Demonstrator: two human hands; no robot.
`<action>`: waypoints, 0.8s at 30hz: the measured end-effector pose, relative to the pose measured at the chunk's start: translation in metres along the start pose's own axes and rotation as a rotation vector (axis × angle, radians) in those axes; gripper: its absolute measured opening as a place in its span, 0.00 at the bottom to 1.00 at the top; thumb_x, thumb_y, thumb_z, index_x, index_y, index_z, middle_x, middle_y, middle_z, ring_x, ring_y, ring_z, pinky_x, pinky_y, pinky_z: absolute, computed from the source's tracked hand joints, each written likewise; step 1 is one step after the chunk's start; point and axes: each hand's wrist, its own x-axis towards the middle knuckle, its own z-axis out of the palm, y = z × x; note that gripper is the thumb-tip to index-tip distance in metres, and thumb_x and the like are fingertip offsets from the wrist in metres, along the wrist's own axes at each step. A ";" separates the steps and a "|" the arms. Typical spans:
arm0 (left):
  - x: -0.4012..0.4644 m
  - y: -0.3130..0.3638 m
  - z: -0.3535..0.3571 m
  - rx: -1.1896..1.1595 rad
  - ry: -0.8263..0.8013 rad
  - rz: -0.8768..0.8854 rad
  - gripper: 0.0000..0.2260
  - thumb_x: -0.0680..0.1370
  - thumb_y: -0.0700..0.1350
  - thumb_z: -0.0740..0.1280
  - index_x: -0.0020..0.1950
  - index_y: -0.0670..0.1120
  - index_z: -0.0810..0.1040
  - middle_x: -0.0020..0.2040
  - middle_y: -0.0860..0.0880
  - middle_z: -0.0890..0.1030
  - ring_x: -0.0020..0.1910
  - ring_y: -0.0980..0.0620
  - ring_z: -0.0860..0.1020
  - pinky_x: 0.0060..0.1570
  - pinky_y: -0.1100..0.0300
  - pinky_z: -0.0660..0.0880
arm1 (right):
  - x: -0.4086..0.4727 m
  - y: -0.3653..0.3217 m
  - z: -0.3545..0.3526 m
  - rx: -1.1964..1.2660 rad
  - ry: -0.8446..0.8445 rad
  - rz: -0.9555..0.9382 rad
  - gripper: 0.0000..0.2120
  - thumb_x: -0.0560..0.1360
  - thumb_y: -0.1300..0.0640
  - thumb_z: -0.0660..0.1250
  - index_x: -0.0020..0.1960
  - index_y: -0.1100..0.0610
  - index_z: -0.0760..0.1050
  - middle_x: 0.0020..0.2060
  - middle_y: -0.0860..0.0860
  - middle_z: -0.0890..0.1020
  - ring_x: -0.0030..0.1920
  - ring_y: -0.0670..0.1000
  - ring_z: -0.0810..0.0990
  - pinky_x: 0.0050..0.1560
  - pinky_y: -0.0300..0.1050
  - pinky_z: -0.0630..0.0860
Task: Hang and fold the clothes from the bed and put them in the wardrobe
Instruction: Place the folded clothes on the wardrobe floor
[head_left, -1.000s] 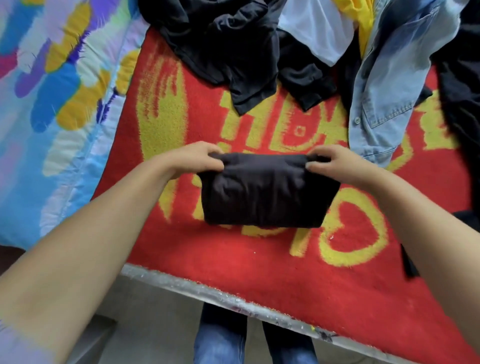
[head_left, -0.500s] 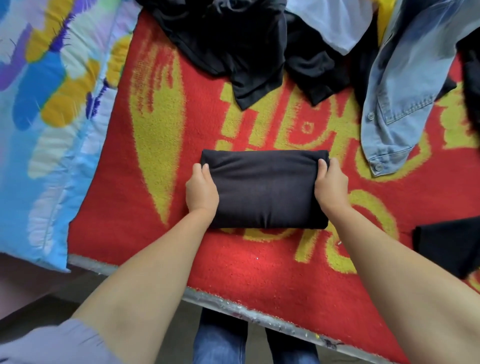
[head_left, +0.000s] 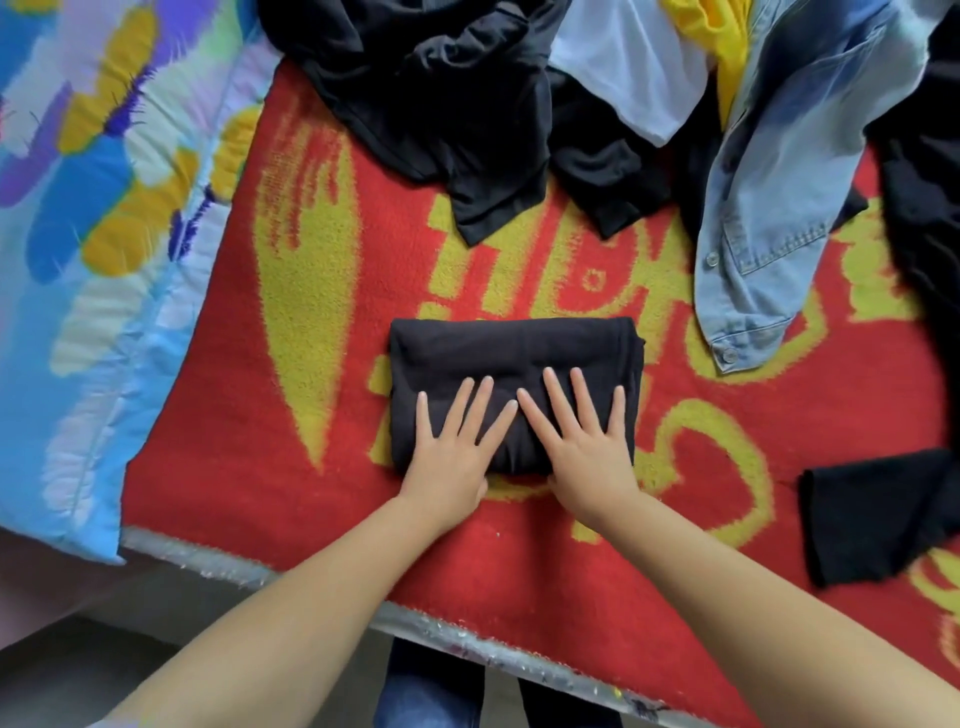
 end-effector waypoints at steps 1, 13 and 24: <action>0.005 -0.001 0.004 0.028 -0.018 -0.045 0.45 0.73 0.46 0.66 0.76 0.50 0.34 0.77 0.41 0.38 0.77 0.42 0.43 0.67 0.29 0.45 | 0.007 0.002 0.003 -0.021 -0.027 0.018 0.50 0.74 0.59 0.66 0.74 0.46 0.28 0.77 0.55 0.38 0.76 0.62 0.35 0.68 0.72 0.36; 0.021 -0.022 -0.144 -0.098 -0.273 -0.110 0.38 0.79 0.32 0.59 0.78 0.56 0.41 0.79 0.48 0.49 0.77 0.41 0.47 0.71 0.36 0.53 | 0.015 0.008 -0.138 0.076 -0.265 0.081 0.41 0.78 0.67 0.61 0.78 0.44 0.39 0.78 0.50 0.47 0.77 0.63 0.46 0.72 0.67 0.53; -0.037 -0.008 -0.323 0.021 0.039 -0.189 0.38 0.79 0.32 0.59 0.78 0.55 0.39 0.79 0.45 0.51 0.76 0.39 0.49 0.70 0.34 0.55 | -0.047 0.004 -0.322 -0.063 0.024 -0.003 0.38 0.79 0.66 0.57 0.78 0.45 0.39 0.78 0.49 0.49 0.77 0.61 0.48 0.72 0.67 0.54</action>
